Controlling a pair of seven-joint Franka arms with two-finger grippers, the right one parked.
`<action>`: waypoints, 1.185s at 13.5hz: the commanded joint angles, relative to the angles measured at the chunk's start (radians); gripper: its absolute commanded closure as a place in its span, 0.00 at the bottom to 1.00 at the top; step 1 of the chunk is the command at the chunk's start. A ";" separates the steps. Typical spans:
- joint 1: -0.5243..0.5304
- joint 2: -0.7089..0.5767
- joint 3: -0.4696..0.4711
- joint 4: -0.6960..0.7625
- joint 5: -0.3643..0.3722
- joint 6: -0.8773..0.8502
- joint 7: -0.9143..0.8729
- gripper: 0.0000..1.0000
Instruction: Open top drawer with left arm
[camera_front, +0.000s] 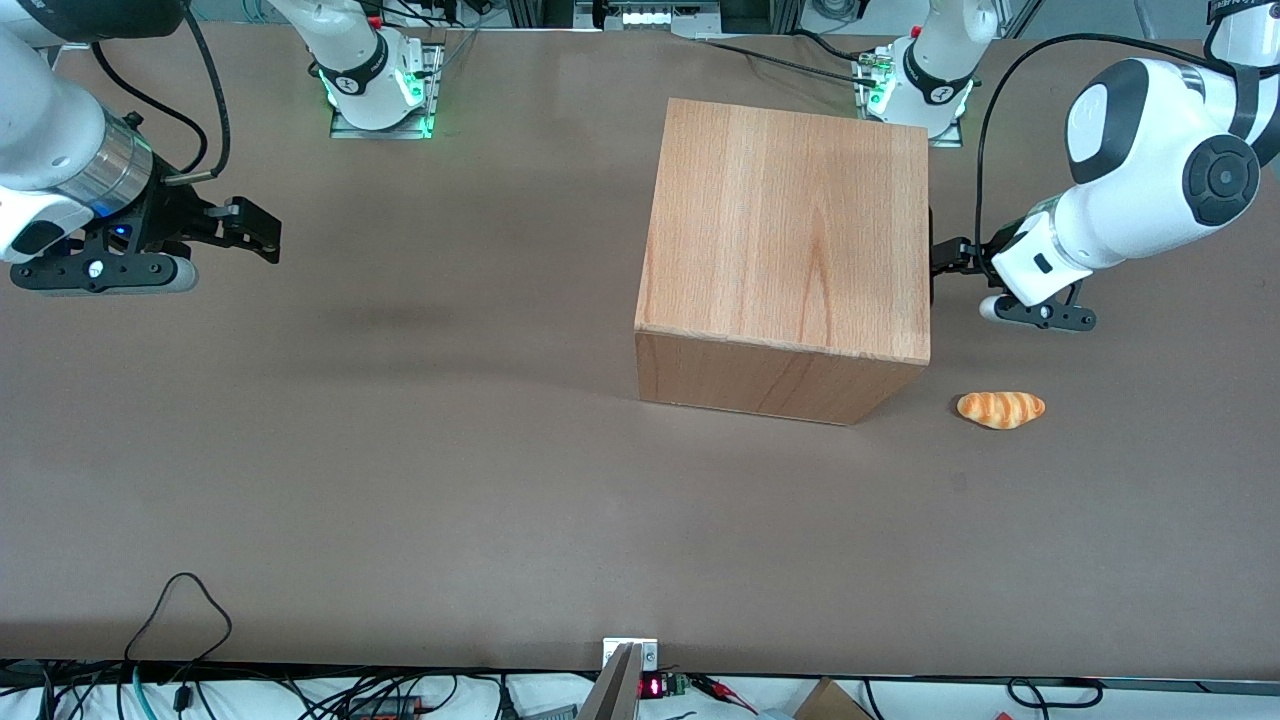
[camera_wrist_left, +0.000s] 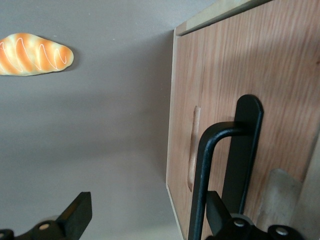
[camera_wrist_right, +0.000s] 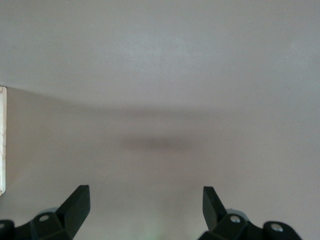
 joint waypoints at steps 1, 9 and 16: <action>-0.006 0.024 -0.023 -0.013 -0.030 0.017 0.004 0.00; -0.007 0.050 -0.031 -0.013 -0.030 0.014 0.085 0.00; 0.008 0.073 -0.025 0.001 -0.016 0.014 0.105 0.00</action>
